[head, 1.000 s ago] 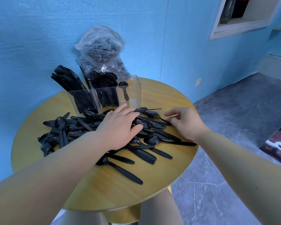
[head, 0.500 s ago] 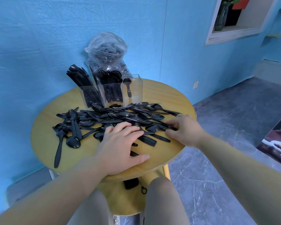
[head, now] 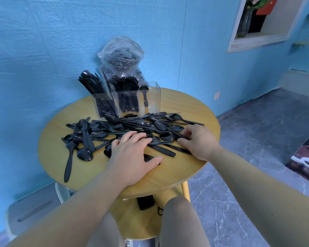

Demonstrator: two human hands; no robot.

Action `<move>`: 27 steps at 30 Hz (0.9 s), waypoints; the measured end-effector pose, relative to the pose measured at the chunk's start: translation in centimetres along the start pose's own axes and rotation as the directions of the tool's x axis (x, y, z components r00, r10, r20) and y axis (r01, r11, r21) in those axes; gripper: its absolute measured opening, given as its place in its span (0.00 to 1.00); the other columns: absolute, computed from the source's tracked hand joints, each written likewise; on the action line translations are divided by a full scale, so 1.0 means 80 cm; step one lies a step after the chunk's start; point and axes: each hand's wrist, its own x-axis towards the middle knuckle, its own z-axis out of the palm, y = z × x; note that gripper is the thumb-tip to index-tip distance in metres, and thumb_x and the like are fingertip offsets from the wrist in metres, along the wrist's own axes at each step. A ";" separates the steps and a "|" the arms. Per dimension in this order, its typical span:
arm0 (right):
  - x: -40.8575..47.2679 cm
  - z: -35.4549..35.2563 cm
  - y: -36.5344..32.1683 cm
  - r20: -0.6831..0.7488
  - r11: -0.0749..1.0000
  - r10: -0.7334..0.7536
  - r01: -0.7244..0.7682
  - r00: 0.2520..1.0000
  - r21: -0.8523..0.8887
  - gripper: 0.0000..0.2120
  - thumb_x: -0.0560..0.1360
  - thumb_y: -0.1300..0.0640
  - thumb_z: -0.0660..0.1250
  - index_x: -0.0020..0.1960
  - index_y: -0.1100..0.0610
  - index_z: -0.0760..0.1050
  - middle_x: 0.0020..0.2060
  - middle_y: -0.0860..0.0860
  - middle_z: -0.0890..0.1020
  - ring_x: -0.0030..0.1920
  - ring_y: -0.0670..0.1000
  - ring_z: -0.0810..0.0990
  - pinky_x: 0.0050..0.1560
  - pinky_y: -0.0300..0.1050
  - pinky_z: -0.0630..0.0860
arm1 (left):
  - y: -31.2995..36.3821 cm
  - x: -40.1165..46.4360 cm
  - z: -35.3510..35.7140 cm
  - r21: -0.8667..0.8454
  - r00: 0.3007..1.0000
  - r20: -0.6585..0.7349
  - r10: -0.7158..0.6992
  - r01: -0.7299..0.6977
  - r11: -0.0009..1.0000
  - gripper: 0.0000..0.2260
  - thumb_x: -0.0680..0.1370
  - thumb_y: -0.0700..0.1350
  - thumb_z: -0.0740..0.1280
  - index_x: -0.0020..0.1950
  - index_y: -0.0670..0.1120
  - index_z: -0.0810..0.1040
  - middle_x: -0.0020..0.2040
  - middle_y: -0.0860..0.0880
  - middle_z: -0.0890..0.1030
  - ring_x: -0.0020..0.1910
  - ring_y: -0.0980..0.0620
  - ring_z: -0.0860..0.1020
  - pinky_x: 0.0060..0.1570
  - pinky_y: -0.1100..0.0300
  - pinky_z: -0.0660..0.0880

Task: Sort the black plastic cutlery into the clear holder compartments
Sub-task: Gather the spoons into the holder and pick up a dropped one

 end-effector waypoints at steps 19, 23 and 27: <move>0.000 -0.004 -0.011 -0.127 0.974 -0.059 0.084 0.990 0.208 0.11 0.76 0.57 0.67 0.57 0.53 0.81 0.50 0.49 0.82 0.50 0.49 0.77 0.48 0.40 0.72 | 0.001 -0.002 -0.002 -0.067 1.000 -0.008 -0.007 0.006 0.998 0.31 0.74 0.69 0.57 0.73 0.56 0.65 0.73 0.59 0.62 0.73 0.56 0.54 0.70 0.49 0.55; 0.000 -0.013 -0.019 -0.108 0.947 -0.005 0.040 0.994 0.320 0.09 0.75 0.57 0.67 0.55 0.52 0.82 0.42 0.46 0.82 0.43 0.50 0.78 0.42 0.41 0.74 | 0.002 -0.002 -0.004 -0.071 0.999 -0.042 -0.002 -0.001 0.997 0.27 0.77 0.65 0.54 0.73 0.56 0.64 0.73 0.59 0.62 0.73 0.57 0.53 0.70 0.50 0.55; 0.004 -0.020 -0.028 -0.079 0.896 0.021 0.016 0.997 0.443 0.05 0.75 0.59 0.67 0.45 0.51 0.82 0.32 0.49 0.81 0.34 0.49 0.75 0.37 0.42 0.72 | -0.003 -0.004 -0.009 -0.134 0.990 -0.138 -0.018 -0.001 0.991 0.22 0.79 0.60 0.55 0.71 0.55 0.68 0.71 0.59 0.67 0.72 0.56 0.58 0.68 0.51 0.57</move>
